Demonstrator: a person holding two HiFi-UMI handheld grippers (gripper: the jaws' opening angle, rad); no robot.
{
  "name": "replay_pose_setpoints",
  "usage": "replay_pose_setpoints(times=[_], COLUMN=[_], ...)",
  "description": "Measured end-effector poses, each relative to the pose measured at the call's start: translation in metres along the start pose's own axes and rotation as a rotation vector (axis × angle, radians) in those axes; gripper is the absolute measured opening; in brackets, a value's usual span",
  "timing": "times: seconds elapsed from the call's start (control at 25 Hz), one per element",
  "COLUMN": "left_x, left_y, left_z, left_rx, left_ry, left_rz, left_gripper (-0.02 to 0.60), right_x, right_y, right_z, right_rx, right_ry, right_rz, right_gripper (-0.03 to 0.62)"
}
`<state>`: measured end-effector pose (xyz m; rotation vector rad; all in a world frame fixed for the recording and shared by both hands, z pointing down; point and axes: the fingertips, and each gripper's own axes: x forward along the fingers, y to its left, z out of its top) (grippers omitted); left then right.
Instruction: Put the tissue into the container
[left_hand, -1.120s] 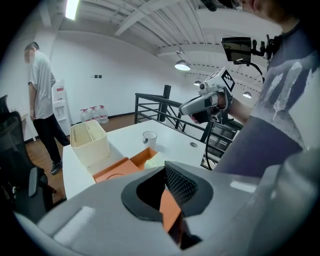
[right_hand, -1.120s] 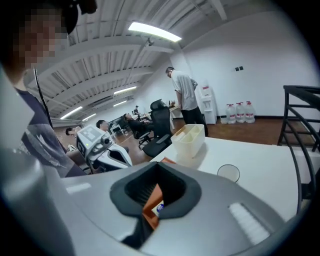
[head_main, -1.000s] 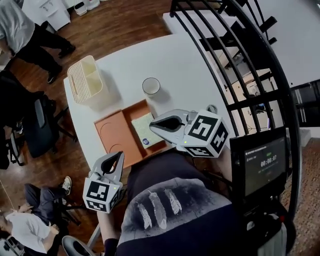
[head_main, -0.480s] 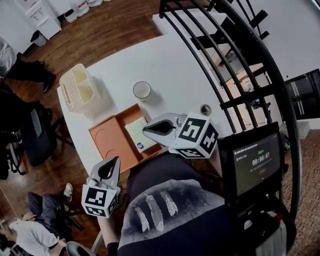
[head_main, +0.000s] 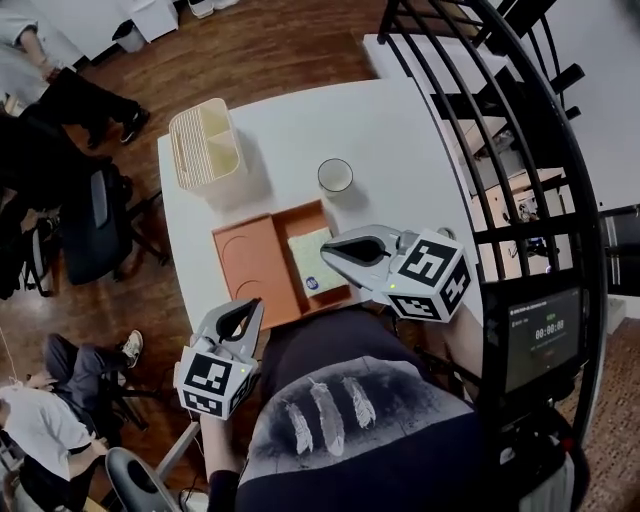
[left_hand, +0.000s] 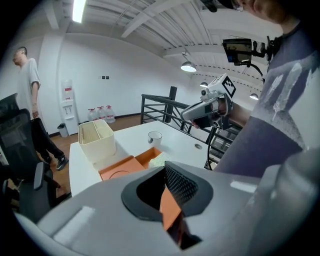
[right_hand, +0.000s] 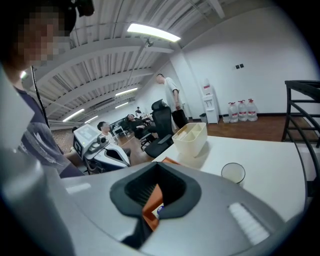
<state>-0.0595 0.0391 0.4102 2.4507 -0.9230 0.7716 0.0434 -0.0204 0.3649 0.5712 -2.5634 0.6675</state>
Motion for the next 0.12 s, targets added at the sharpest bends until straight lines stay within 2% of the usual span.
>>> replay_pose_setpoints(times=[0.12], left_x=[-0.0024], left_y=[0.0039], left_z=[-0.0023], left_rx=[-0.011], left_ry=[-0.002], left_rz=[0.004], left_gripper=[0.014], right_x=[0.0055], right_y=[0.0010], right_z=[0.0018], right_rx=[-0.004], right_ry=[0.005], right_rz=[0.002], right_gripper=[0.003])
